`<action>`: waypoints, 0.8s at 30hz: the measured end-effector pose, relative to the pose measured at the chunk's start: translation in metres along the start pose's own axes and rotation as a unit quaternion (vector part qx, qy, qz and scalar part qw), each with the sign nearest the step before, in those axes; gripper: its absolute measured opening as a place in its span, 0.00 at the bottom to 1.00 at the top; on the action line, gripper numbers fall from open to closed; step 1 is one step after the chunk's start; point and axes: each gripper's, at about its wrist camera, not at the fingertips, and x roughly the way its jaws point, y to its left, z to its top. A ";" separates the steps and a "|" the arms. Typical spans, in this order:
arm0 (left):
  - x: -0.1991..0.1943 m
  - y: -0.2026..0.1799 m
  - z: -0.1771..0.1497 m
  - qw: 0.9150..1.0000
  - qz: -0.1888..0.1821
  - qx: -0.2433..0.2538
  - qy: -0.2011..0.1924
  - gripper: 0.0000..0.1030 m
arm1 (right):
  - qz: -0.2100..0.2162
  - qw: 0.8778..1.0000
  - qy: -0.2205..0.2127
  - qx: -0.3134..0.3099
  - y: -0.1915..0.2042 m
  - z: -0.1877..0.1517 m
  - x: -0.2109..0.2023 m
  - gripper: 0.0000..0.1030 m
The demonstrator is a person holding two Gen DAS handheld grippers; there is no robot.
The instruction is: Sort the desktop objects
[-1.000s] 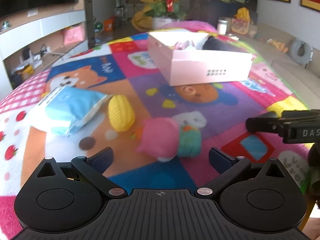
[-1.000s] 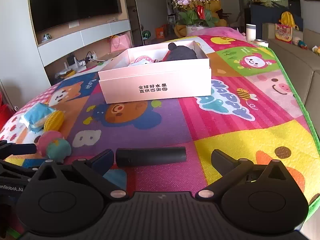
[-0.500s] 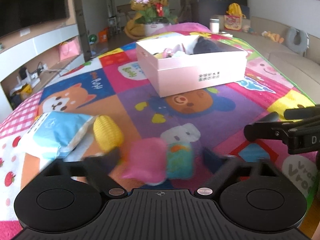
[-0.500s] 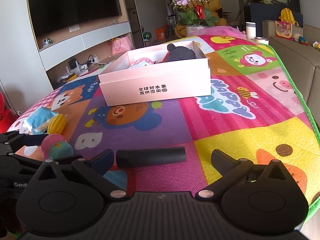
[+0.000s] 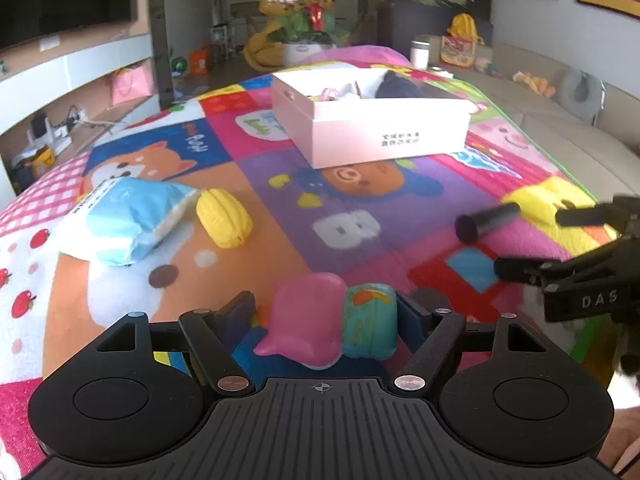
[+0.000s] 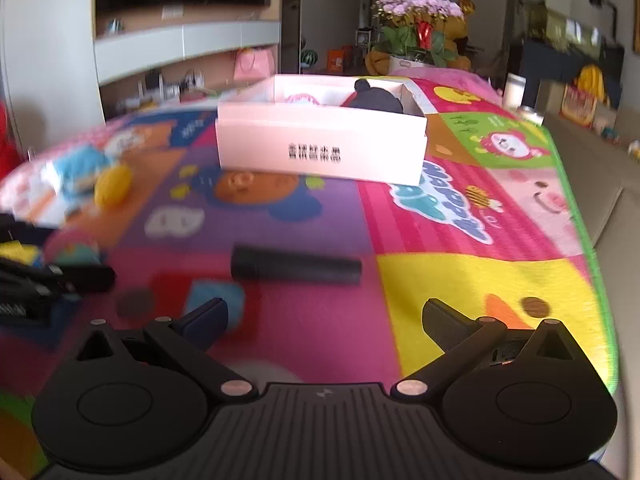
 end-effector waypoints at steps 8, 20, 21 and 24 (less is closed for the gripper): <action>-0.003 -0.001 -0.004 1.000 -0.010 0.001 -0.004 0.78 | 0.006 1.000 0.009 0.017 -0.002 0.011 0.007 1.00; -0.001 0.001 -0.006 1.000 -0.007 -0.004 -0.003 0.86 | 0.031 0.999 0.019 0.036 0.004 0.030 0.027 0.79; -0.001 0.001 -0.006 1.000 -0.006 -0.003 -0.003 0.86 | 0.029 0.999 0.018 0.032 0.005 0.031 0.026 0.73; -0.002 0.001 -0.005 1.000 -0.007 0.002 -0.005 0.77 | 0.039 0.998 0.023 0.035 0.003 0.032 0.024 0.73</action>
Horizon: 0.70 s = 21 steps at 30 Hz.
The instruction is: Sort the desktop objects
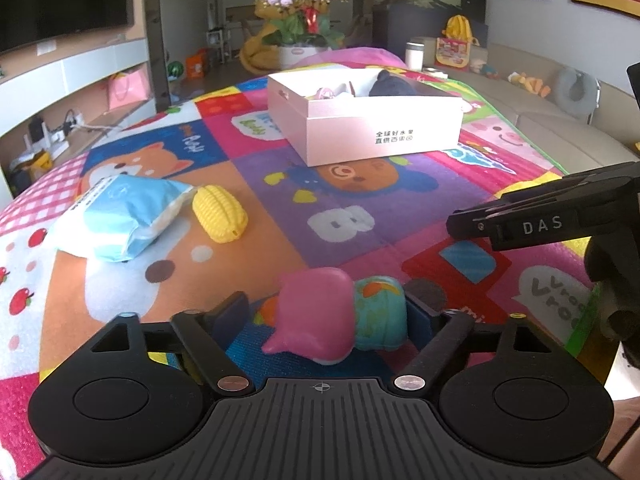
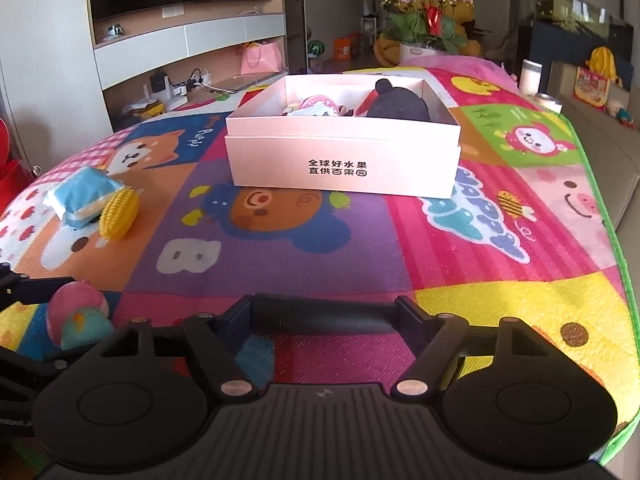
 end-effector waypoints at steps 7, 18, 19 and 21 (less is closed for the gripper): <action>-0.012 -0.010 0.002 1.000 0.004 0.029 -0.009 0.75 | -0.007 0.998 0.007 -0.059 0.000 -0.011 -0.023 0.73; -0.026 -0.014 0.091 0.990 0.005 0.073 -0.123 0.75 | -0.017 0.991 -0.122 -0.060 -0.034 0.062 -0.107 0.73; -0.021 -0.012 0.107 0.988 0.004 0.071 -0.139 0.74 | -0.020 0.989 -0.138 -0.056 -0.038 0.077 -0.113 0.73; -0.010 -0.010 0.133 0.984 0.000 0.066 -0.163 0.74 | -0.027 0.984 -0.168 -0.049 -0.043 0.103 -0.122 0.73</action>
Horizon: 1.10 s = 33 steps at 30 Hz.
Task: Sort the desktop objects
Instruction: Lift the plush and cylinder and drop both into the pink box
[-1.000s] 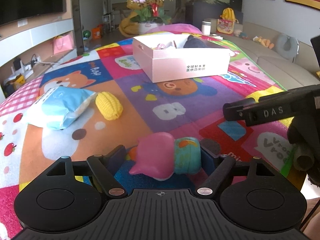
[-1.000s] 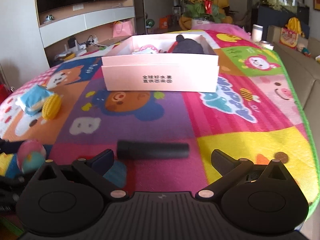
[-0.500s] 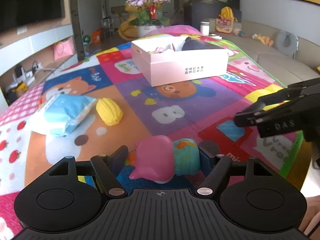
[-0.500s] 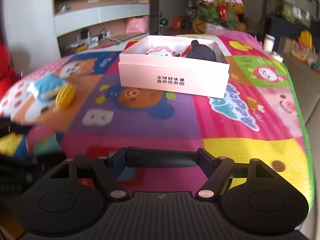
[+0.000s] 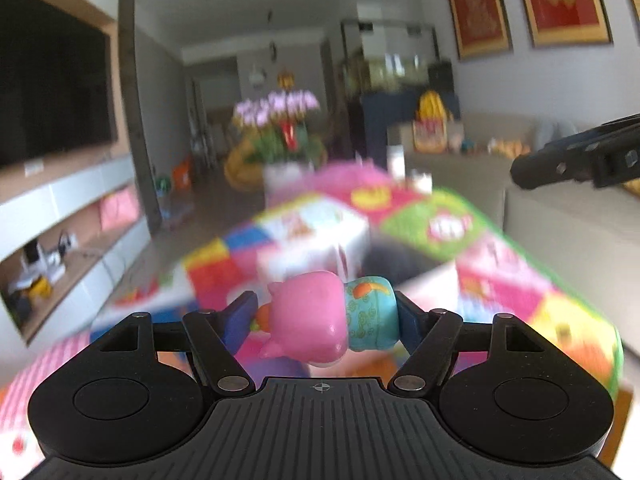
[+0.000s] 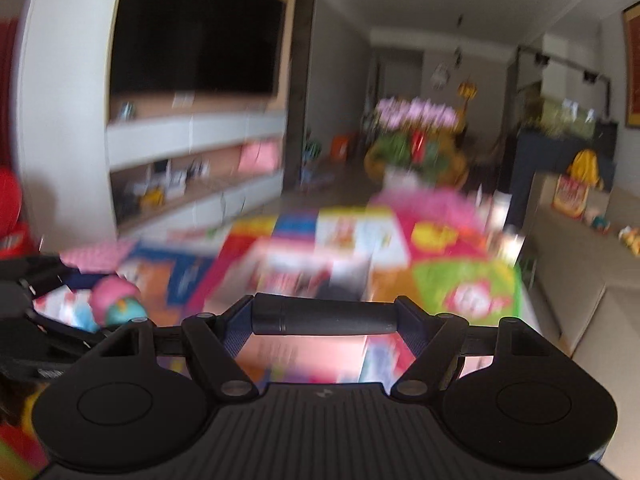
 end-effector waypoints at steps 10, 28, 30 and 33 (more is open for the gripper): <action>0.064 0.047 0.004 0.998 0.015 -0.052 0.007 0.97 | 0.006 1.000 -0.004 0.028 -0.007 0.087 0.076 0.73; -0.013 0.107 -0.101 0.980 0.070 -0.166 0.079 1.00 | 0.008 0.993 0.110 0.037 0.042 0.077 0.231 0.89; -0.017 0.112 -0.107 0.978 0.078 -0.172 0.083 1.00 | 0.015 0.994 0.103 0.024 0.049 0.066 0.216 0.90; -0.026 0.115 -0.117 0.976 0.094 -0.169 0.097 1.00 | 0.039 0.995 0.094 -0.009 0.071 0.048 0.191 0.94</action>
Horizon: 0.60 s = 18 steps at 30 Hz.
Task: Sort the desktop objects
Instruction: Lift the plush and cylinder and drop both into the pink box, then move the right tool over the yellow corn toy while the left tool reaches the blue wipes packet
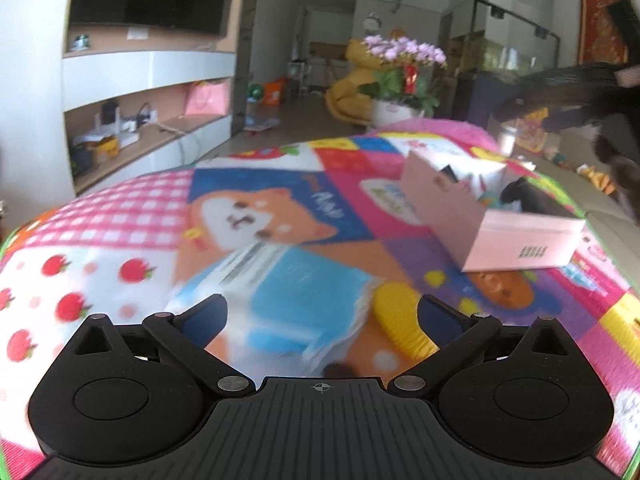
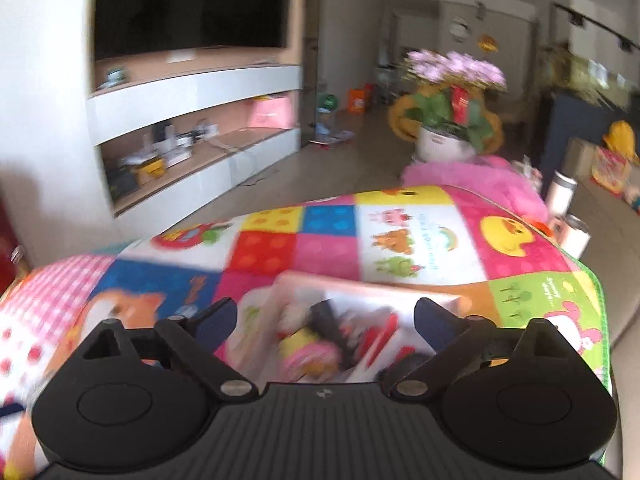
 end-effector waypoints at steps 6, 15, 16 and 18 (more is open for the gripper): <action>-0.015 0.028 -0.006 0.998 0.057 -0.030 -0.004 1.00 | 0.110 0.988 0.014 -0.111 0.081 -0.067 -0.032 0.85; -0.052 0.034 -0.003 0.996 0.080 -0.047 -0.018 1.00 | 0.125 0.975 0.062 -0.173 0.160 -0.128 -0.010 0.36; -0.053 0.031 -0.004 0.996 0.078 -0.044 -0.017 1.00 | 0.118 0.977 0.072 -0.165 0.158 -0.129 -0.004 0.32; -0.052 0.026 -0.004 0.997 0.071 -0.039 -0.010 1.00 | 0.112 0.980 0.078 -0.143 0.146 -0.129 -0.004 0.32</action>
